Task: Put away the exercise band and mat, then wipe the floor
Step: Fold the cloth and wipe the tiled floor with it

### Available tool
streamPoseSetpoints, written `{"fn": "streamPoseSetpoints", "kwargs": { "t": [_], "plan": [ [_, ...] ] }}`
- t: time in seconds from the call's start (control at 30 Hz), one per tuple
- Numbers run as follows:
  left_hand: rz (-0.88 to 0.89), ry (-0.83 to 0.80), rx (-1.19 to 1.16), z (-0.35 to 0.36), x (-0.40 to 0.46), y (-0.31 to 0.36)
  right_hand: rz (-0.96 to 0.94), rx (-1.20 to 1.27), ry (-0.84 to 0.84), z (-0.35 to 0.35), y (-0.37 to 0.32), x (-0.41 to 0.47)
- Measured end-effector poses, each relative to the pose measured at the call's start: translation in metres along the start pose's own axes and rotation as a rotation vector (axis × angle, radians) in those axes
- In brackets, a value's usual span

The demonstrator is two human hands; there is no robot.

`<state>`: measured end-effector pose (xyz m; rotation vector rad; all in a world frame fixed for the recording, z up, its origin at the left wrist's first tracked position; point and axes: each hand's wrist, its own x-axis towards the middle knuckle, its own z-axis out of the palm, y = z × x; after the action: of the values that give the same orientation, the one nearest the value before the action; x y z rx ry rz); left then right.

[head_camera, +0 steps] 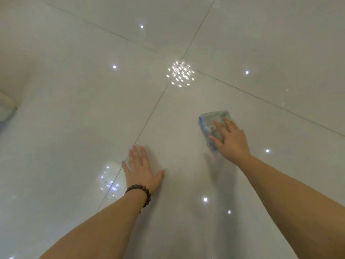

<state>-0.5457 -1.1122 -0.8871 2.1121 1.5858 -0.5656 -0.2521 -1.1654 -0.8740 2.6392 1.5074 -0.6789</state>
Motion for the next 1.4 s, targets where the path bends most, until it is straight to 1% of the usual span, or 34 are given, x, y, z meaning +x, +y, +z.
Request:
{"fn": "streamPoseSetpoints", "kwargs": {
  "t": [0.07, 0.13, 0.17, 0.23, 0.27, 0.3, 0.33, 0.4, 0.43, 0.47, 0.5, 0.53, 0.6, 0.63, 0.67, 0.7, 0.73, 0.77, 0.8, 0.83, 0.87, 0.9, 0.93, 0.97, 1.03, 1.07, 1.1, 1.13, 1.2, 1.23, 1.27, 1.3, 1.33, 1.4],
  "plan": [
    [-0.045, -0.041, 0.002, 0.007, 0.008, -0.010, -0.009, -0.004, 0.043, 0.009, 0.005, 0.012],
    [-0.041, -0.063, 0.009, 0.014, 0.014, -0.011, -0.032, -0.008, 0.018, 0.018, 0.001, 0.031],
    [-0.037, -0.056, 0.000, 0.019, 0.017, -0.011, 0.004, -0.030, 0.016, 0.025, -0.004, 0.040],
    [-0.037, -0.050, -0.012, 0.024, 0.022, -0.011, 0.089, -0.074, 0.073, 0.039, -0.027, 0.052],
    [-0.037, -0.070, -0.012, 0.024, 0.022, -0.012, 0.081, -0.076, 0.119, 0.048, -0.047, 0.052],
    [-0.035, -0.089, -0.007, 0.023, 0.023, -0.013, -0.005, -0.069, 0.168, 0.059, -0.071, 0.049],
    [-0.028, -0.108, 0.011, 0.023, 0.025, -0.014, -0.183, -0.062, 0.191, 0.070, -0.100, 0.041],
    [-0.010, -0.189, 0.049, 0.019, 0.025, -0.016, -0.716, -0.162, 0.100, 0.088, -0.141, 0.028],
    [-0.004, -0.224, 0.059, 0.016, 0.025, -0.016, -0.924, -0.240, 0.058, 0.086, -0.143, 0.034],
    [-0.004, -0.239, 0.060, 0.014, 0.025, -0.015, -0.998, -0.271, 0.091, 0.080, -0.136, 0.049],
    [-0.009, -0.242, 0.057, 0.013, 0.025, -0.015, -0.916, -0.238, 0.171, 0.075, -0.122, 0.068],
    [-0.015, -0.248, 0.051, 0.012, 0.026, -0.014, -0.691, -0.160, 0.253, 0.065, -0.108, 0.088],
    [-0.023, -0.270, 0.042, 0.011, 0.026, -0.013, -0.054, 0.042, 0.338, 0.040, -0.088, 0.122],
    [-0.024, -0.276, 0.045, 0.011, 0.026, -0.013, 0.197, 0.132, 0.355, 0.034, -0.090, 0.131],
    [-0.024, -0.279, 0.050, 0.011, 0.027, -0.013, 0.328, 0.149, 0.365, 0.031, -0.107, 0.131],
    [-0.024, -0.277, 0.054, 0.011, 0.027, -0.013, 0.312, 0.150, 0.356, 0.036, -0.131, 0.126],
    [-0.026, -0.269, 0.057, 0.011, 0.026, -0.013, 0.154, 0.133, 0.333, 0.045, -0.157, 0.116],
    [-0.026, -0.257, 0.059, 0.012, 0.026, -0.013, -0.106, 0.082, 0.274, 0.059, -0.181, 0.104],
    [-0.025, -0.249, 0.058, 0.013, 0.025, -0.013, -0.421, 0.005, 0.190, 0.074, -0.200, 0.089],
    [-0.024, -0.249, 0.056, 0.013, 0.025, -0.013, -0.697, -0.088, 0.127, 0.084, -0.208, 0.075],
    [-0.021, -0.247, 0.053, 0.014, 0.024, -0.013, -0.866, -0.153, 0.128, 0.088, -0.203, 0.073],
    [-0.017, -0.240, 0.051, 0.015, 0.024, -0.014, -0.905, -0.173, 0.183, 0.085, -0.189, 0.082],
    [-0.013, -0.234, 0.048, 0.016, 0.024, -0.015, -0.807, -0.174, 0.245, 0.079, -0.169, 0.097],
    [-0.009, -0.228, 0.041, 0.017, 0.024, -0.016, -0.584, -0.142, 0.263, 0.071, -0.147, 0.110],
    [-0.004, -0.222, 0.032, 0.017, 0.024, -0.015, -0.057, 0.033, 0.316, 0.051, -0.114, 0.118],
    [-0.005, -0.223, 0.032, 0.017, 0.023, -0.014, 0.117, 0.089, 0.336, 0.049, -0.114, 0.111],
    [-0.008, -0.222, 0.033, 0.016, 0.023, -0.013, 0.165, 0.098, 0.340, 0.053, -0.127, 0.097],
    [-0.010, -0.216, 0.035, 0.017, 0.023, -0.012, 0.077, 0.056, 0.324, 0.063, -0.144, 0.080],
    [-0.014, -0.206, 0.046, 0.017, 0.024, -0.013, -0.356, -0.013, 0.217, 0.086, -0.171, 0.040],
    [-0.014, -0.203, 0.054, 0.017, 0.024, -0.013, -0.560, -0.064, 0.156, 0.093, -0.169, 0.028],
    [-0.013, -0.198, 0.059, 0.017, 0.024, -0.013, -0.679, -0.112, 0.135, 0.093, -0.156, 0.025],
    [-0.015, -0.191, 0.055, 0.018, 0.024, -0.012, -0.700, -0.129, 0.156, 0.088, -0.133, 0.028],
    [-0.017, -0.185, 0.049, 0.018, 0.024, -0.012, -0.627, -0.129, 0.203, 0.083, -0.105, 0.032],
    [-0.021, -0.175, 0.048, 0.017, 0.024, -0.012, -0.290, -0.106, 0.280, 0.071, -0.046, 0.031]
  ]
}}
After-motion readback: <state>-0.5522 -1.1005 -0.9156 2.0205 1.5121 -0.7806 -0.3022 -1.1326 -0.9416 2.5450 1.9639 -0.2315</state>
